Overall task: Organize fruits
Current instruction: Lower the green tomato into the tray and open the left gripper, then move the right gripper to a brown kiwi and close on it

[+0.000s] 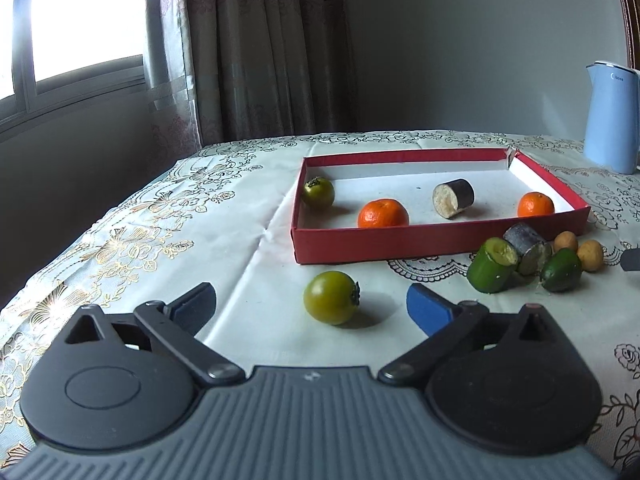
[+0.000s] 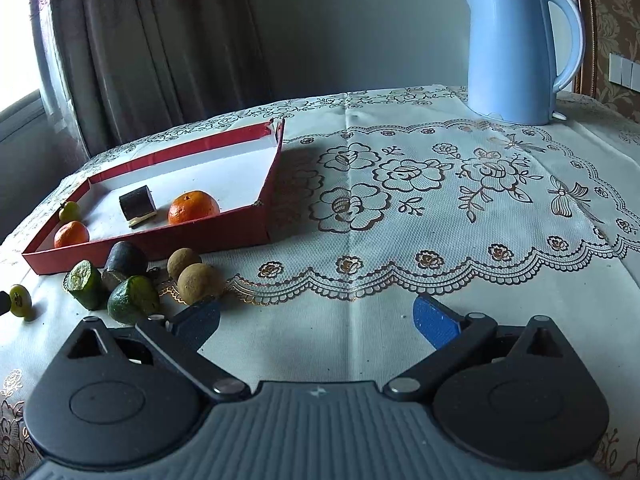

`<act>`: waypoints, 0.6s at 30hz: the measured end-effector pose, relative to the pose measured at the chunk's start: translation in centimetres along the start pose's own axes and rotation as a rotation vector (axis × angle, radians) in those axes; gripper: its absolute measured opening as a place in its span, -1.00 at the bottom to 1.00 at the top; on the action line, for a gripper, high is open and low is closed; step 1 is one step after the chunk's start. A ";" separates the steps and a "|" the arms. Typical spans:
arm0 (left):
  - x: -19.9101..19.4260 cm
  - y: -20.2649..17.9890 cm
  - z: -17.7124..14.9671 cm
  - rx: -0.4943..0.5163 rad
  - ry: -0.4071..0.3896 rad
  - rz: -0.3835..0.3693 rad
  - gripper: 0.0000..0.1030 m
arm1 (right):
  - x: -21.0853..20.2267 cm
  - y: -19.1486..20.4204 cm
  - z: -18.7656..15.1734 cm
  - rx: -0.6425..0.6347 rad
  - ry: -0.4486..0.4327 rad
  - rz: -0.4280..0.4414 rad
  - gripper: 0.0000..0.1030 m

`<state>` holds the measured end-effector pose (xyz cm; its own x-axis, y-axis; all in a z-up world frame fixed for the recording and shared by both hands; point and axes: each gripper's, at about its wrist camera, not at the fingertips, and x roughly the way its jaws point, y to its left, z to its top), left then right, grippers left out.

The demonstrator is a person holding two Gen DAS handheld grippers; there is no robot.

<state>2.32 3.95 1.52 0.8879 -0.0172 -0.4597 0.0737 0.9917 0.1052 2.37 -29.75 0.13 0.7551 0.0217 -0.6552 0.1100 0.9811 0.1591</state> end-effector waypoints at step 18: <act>1.2 0.2 -0.5 -0.004 0.082 -0.066 1.00 | -1.3 4.9 0.0 -0.345 -0.101 0.087 0.93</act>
<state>3.23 4.18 0.57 0.8410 -0.0722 -0.5363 0.1286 0.9893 0.0685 1.98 -24.93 1.78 0.8138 0.1060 -0.5713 -0.1691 0.9839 -0.0583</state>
